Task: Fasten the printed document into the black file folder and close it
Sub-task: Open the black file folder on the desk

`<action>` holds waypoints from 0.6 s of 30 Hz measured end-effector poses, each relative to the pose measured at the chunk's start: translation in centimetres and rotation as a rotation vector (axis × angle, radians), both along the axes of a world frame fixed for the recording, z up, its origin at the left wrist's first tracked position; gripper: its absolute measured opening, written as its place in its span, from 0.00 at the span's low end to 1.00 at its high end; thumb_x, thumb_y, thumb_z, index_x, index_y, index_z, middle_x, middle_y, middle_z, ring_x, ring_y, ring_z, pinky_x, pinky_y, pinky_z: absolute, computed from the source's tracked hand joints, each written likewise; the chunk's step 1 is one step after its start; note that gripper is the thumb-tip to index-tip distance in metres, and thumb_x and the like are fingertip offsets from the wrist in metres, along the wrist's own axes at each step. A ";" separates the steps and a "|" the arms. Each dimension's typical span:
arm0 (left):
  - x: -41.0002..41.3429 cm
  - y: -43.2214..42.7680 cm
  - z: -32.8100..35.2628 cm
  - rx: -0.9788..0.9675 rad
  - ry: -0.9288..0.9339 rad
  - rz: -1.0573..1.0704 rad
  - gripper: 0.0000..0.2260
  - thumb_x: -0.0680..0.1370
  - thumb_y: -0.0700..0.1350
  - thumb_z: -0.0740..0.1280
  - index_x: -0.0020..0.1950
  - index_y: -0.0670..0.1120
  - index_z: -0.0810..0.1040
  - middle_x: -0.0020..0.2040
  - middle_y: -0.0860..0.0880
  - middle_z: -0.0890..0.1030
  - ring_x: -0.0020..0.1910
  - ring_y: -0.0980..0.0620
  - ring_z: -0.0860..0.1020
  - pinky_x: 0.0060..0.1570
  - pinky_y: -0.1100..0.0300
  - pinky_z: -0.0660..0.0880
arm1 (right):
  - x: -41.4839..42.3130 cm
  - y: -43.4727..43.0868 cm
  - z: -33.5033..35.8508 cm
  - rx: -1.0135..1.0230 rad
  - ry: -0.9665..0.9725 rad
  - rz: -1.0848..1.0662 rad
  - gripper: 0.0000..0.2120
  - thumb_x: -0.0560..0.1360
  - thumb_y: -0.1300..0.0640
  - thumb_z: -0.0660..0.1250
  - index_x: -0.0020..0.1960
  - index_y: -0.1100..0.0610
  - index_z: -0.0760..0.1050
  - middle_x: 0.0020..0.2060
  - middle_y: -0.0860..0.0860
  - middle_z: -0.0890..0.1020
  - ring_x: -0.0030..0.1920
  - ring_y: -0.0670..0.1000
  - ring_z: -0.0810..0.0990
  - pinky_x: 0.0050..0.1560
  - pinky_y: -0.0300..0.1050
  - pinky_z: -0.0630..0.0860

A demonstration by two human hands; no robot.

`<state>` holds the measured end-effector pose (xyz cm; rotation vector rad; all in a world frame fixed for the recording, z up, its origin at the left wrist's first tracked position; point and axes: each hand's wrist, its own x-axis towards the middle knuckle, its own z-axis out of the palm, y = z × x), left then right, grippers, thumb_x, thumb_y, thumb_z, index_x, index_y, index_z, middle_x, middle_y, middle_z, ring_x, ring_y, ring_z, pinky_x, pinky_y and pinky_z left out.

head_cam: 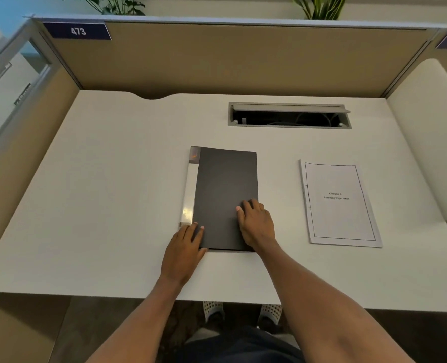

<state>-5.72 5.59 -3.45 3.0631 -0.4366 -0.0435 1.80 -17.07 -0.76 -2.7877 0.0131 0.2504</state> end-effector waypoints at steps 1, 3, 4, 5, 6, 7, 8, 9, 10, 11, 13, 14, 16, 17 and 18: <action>-0.2 0.1 -0.2 0.003 -0.022 -0.005 0.29 0.76 0.54 0.76 0.72 0.42 0.77 0.68 0.42 0.80 0.68 0.41 0.79 0.64 0.49 0.80 | 0.3 -0.3 0.3 0.085 -0.028 -0.060 0.20 0.86 0.46 0.49 0.65 0.56 0.74 0.63 0.54 0.76 0.63 0.57 0.75 0.64 0.54 0.73; -0.5 0.4 -0.7 -0.001 -0.055 -0.008 0.27 0.77 0.52 0.74 0.72 0.40 0.77 0.68 0.41 0.80 0.68 0.40 0.78 0.65 0.48 0.79 | 1.1 -0.9 0.9 0.331 -0.086 -0.271 0.20 0.86 0.47 0.49 0.60 0.57 0.76 0.59 0.54 0.79 0.59 0.57 0.77 0.61 0.54 0.74; -0.6 0.5 -0.9 -0.008 -0.065 -0.006 0.26 0.78 0.51 0.73 0.72 0.40 0.77 0.68 0.41 0.80 0.68 0.40 0.78 0.66 0.48 0.79 | 1.6 -1.2 1.3 0.443 -0.116 -0.394 0.21 0.86 0.48 0.49 0.58 0.58 0.76 0.57 0.55 0.79 0.58 0.58 0.77 0.61 0.54 0.74; -0.7 0.6 -1.0 -0.020 -0.075 -0.002 0.25 0.79 0.50 0.72 0.72 0.40 0.76 0.68 0.41 0.80 0.68 0.40 0.78 0.66 0.48 0.79 | 2.1 -1.5 1.7 0.520 -0.148 -0.505 0.21 0.86 0.48 0.48 0.56 0.59 0.76 0.56 0.56 0.80 0.57 0.58 0.77 0.60 0.54 0.73; -0.8 0.7 -1.1 -0.037 -0.088 0.002 0.24 0.80 0.49 0.71 0.72 0.39 0.76 0.68 0.41 0.80 0.68 0.39 0.79 0.66 0.48 0.79 | 2.7 -1.8 2.0 0.558 -0.176 -0.597 0.22 0.86 0.49 0.47 0.55 0.60 0.76 0.55 0.57 0.80 0.56 0.58 0.77 0.58 0.52 0.73; -0.9 0.7 -1.1 -0.059 -0.104 0.008 0.22 0.81 0.49 0.69 0.72 0.39 0.76 0.68 0.40 0.80 0.68 0.39 0.79 0.65 0.48 0.79 | 3.1 -2.0 2.3 0.569 -0.190 -0.664 0.22 0.87 0.49 0.47 0.55 0.60 0.75 0.55 0.56 0.80 0.56 0.58 0.77 0.57 0.51 0.72; -0.9 0.8 -1.1 -0.086 -0.117 0.016 0.21 0.83 0.49 0.66 0.72 0.39 0.76 0.68 0.40 0.80 0.68 0.40 0.79 0.64 0.49 0.80 | 3.5 -2.1 2.5 0.563 -0.190 -0.701 0.22 0.87 0.49 0.46 0.56 0.60 0.75 0.56 0.56 0.80 0.57 0.57 0.77 0.57 0.50 0.72; -1.0 0.8 -0.9 -0.124 -0.121 0.031 0.21 0.84 0.50 0.62 0.72 0.39 0.76 0.68 0.40 0.80 0.68 0.40 0.79 0.62 0.50 0.81 | 3.7 -2.0 2.7 0.551 -0.185 -0.709 0.22 0.87 0.49 0.46 0.58 0.60 0.75 0.56 0.55 0.79 0.57 0.57 0.77 0.58 0.51 0.72; -1.1 0.9 -0.8 -0.174 -0.117 0.050 0.21 0.85 0.50 0.59 0.72 0.39 0.76 0.68 0.41 0.80 0.68 0.41 0.80 0.60 0.51 0.82 | 3.9 -1.8 2.7 0.536 -0.181 -0.692 0.21 0.87 0.50 0.47 0.58 0.60 0.75 0.56 0.55 0.79 0.57 0.57 0.78 0.59 0.52 0.74; -1.3 0.9 -0.6 -0.237 -0.104 0.072 0.21 0.86 0.50 0.57 0.73 0.40 0.75 0.69 0.41 0.79 0.68 0.42 0.80 0.58 0.51 0.83 | 3.9 -1.5 2.7 0.522 -0.179 -0.661 0.20 0.87 0.51 0.47 0.58 0.60 0.75 0.56 0.56 0.79 0.58 0.57 0.78 0.60 0.54 0.75; -1.7 1.0 -0.2 -0.383 -0.064 0.127 0.21 0.86 0.50 0.56 0.75 0.41 0.73 0.72 0.43 0.77 0.70 0.43 0.79 0.59 0.53 0.82 | 3.9 -0.4 2.4 0.499 -0.146 -0.579 0.17 0.86 0.53 0.50 0.63 0.59 0.75 0.60 0.57 0.79 0.62 0.59 0.78 0.63 0.56 0.75; -1.9 1.1 -0.1 -0.454 -0.043 0.157 0.22 0.85 0.50 0.56 0.76 0.42 0.72 0.74 0.44 0.75 0.71 0.45 0.78 0.62 0.54 0.80 | 3.8 0.3 2.3 0.486 -0.103 -0.527 0.17 0.86 0.54 0.53 0.68 0.58 0.73 0.65 0.56 0.77 0.65 0.58 0.77 0.66 0.56 0.75; -2.2 1.4 0.2 -0.589 -0.009 0.219 0.24 0.85 0.52 0.54 0.78 0.44 0.69 0.77 0.47 0.72 0.74 0.48 0.75 0.69 0.60 0.72 | 3.5 1.9 2.0 0.442 -0.006 -0.362 0.19 0.84 0.52 0.58 0.73 0.56 0.69 0.70 0.55 0.73 0.68 0.58 0.75 0.67 0.58 0.75; -2.3 1.6 0.3 -0.660 0.012 0.252 0.24 0.85 0.53 0.53 0.79 0.45 0.68 0.78 0.48 0.71 0.75 0.50 0.73 0.71 0.64 0.68 | 3.4 2.8 1.8 0.387 0.027 -0.251 0.20 0.83 0.51 0.60 0.73 0.55 0.67 0.71 0.54 0.71 0.69 0.58 0.74 0.66 0.58 0.75; -2.3 1.7 0.5 -0.734 0.034 0.284 0.24 0.85 0.54 0.53 0.79 0.47 0.67 0.78 0.50 0.70 0.76 0.51 0.72 0.72 0.68 0.65 | 3.3 3.7 1.6 0.307 0.057 -0.135 0.24 0.82 0.50 0.63 0.76 0.54 0.64 0.74 0.54 0.69 0.71 0.58 0.72 0.67 0.57 0.75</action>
